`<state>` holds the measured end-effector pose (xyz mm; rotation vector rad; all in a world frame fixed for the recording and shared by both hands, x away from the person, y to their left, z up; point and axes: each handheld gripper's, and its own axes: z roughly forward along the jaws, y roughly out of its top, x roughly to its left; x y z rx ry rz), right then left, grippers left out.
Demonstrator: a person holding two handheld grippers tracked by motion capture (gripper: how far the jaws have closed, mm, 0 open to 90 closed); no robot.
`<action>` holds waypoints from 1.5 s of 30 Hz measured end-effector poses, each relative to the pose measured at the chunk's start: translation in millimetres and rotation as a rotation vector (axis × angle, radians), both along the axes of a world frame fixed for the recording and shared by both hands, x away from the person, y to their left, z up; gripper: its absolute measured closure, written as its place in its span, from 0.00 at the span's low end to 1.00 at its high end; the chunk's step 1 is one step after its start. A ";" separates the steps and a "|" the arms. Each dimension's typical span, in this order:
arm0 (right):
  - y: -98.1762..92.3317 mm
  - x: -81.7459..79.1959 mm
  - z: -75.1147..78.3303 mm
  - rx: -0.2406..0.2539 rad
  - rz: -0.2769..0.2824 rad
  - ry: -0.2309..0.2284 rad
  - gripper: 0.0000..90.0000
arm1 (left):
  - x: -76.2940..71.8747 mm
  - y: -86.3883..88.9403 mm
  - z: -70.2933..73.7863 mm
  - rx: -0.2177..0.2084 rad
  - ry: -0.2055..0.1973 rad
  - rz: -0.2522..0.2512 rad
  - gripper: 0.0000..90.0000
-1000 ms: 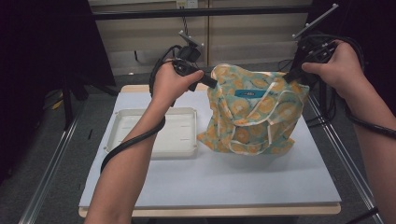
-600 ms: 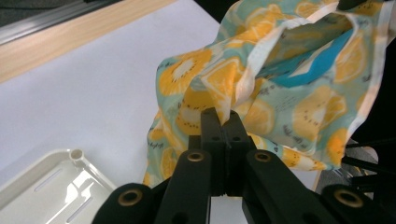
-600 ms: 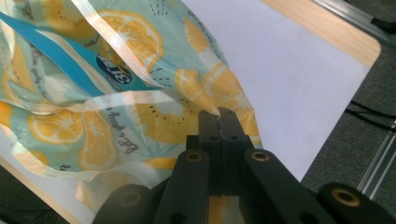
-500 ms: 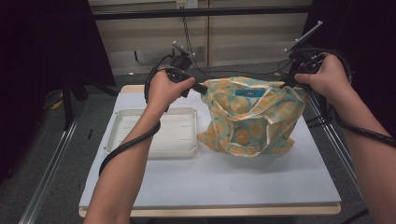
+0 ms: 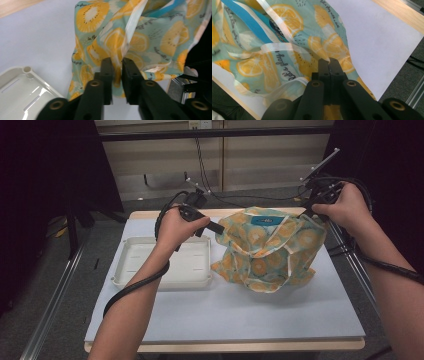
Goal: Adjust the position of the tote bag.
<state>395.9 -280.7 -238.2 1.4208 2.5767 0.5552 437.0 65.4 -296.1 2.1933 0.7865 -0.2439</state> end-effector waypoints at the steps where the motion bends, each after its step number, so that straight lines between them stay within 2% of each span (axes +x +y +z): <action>1: 0.4 0.0 0.2 -0.005 0.003 -0.001 1.00 | -0.8 0.6 0.5 0.009 -0.005 -0.013 0.82; 5: 2.6 0.0 0.2 -0.008 0.006 0.002 1.00 | -8.9 -2.3 3.2 -0.022 -0.032 -0.029 0.72; 7: 3.4 0.3 0.0 -0.013 0.011 0.004 1.00 | -12.0 -4.3 4.5 -0.004 -0.056 -0.055 0.68; 10: 4.4 0.4 -0.1 -0.016 0.009 0.010 1.00 | -20.0 -11.7 2.2 -0.025 -0.051 -0.077 0.64; 12: 5.2 0.3 -0.3 -0.017 0.008 0.011 1.00 | -25.0 -16.2 1.6 -0.010 -0.058 -0.118 0.64; 14: 5.7 0.4 -0.8 -0.018 0.011 0.011 1.00 | -30.3 -21.9 0.8 -0.032 -0.064 -0.143 0.63; 18: 5.7 0.3 -1.6 -0.018 0.009 0.016 1.00 | -40.6 -32.3 2.0 -0.038 -0.070 -0.177 0.61; 21: 5.3 0.1 -1.6 -0.012 0.010 0.013 1.00 | -45.4 -38.8 -0.1 -0.017 -0.081 -0.213 0.60; 26: 5.7 -0.5 -1.8 -0.016 0.008 0.012 1.00 | -51.0 -46.7 -10.2 -0.019 -0.101 -0.239 0.60; 27: 5.8 -0.6 -1.8 -0.016 0.008 0.012 1.00 | -52.6 -48.0 -12.2 -0.008 -0.096 -0.239 0.60; 29: 5.7 -0.5 -1.8 -0.017 0.008 0.013 1.00 | -53.5 -50.6 -17.4 -0.009 -0.097 -0.261 0.60; 34: 6.9 0.0 -2.5 -0.019 0.011 0.016 1.00 | -56.3 -57.5 -29.8 -0.017 -0.081 -0.263 0.58; 37: 7.3 0.6 -3.0 -0.020 0.010 0.017 1.00 | -57.1 -61.3 -35.5 -0.015 -0.087 -0.268 0.54; 42: 7.7 0.9 -2.7 -0.024 0.011 0.022 0.98 | -59.1 -65.8 -42.1 -0.010 -0.077 -0.286 0.53; 45: 8.1 1.2 -2.9 -0.021 0.012 0.028 0.98 | -60.1 -68.6 -47.4 0.002 -0.084 -0.290 0.52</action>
